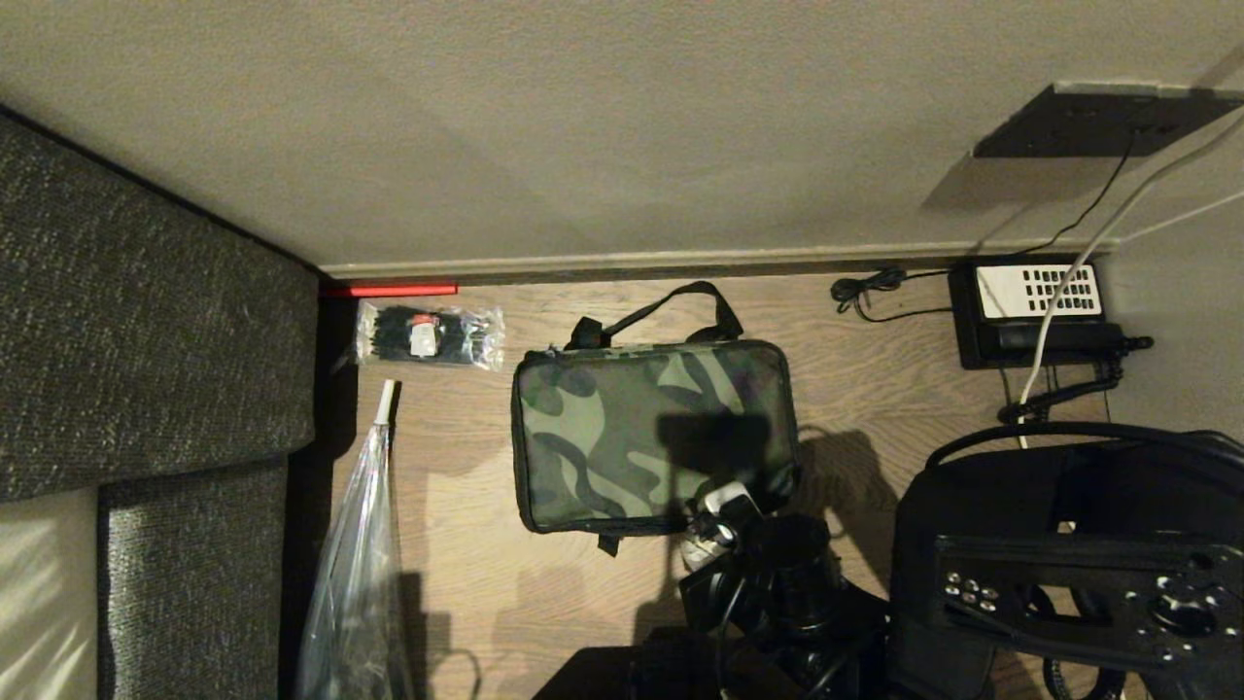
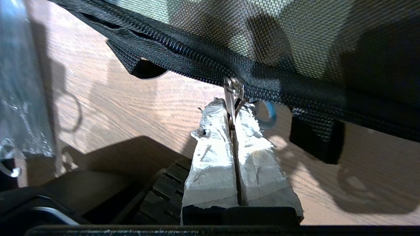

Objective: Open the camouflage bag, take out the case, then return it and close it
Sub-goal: Open the top of the storage box

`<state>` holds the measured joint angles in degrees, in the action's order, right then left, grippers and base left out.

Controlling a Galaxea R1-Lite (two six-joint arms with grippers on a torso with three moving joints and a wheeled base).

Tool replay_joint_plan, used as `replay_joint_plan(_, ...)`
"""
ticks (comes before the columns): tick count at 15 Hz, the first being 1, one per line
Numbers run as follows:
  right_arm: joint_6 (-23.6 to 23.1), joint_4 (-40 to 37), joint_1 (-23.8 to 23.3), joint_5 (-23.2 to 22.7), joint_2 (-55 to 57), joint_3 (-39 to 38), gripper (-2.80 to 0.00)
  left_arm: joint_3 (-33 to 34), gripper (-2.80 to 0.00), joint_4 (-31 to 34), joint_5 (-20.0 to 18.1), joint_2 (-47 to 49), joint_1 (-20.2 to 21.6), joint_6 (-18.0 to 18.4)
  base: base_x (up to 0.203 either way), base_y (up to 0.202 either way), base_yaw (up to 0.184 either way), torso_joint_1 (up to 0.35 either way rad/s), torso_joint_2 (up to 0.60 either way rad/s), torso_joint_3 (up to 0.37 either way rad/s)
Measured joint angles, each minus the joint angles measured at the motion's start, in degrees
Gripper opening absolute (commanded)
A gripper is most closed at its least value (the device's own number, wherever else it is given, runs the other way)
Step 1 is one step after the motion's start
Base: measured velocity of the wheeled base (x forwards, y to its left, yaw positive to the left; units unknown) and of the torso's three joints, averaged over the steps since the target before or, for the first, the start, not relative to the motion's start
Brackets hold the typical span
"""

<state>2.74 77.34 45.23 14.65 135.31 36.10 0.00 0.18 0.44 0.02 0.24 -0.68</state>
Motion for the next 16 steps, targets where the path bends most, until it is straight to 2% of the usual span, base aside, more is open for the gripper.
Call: replay_joint_plan(16,-0.1,0.3,-2.3,-0.1,-4.8,-5.4,-2.8,0.0,-2.8,0.0,0.0,0.0,0.0,0.0,0.0,0.0,0.0,0.0,0.0,0.0)
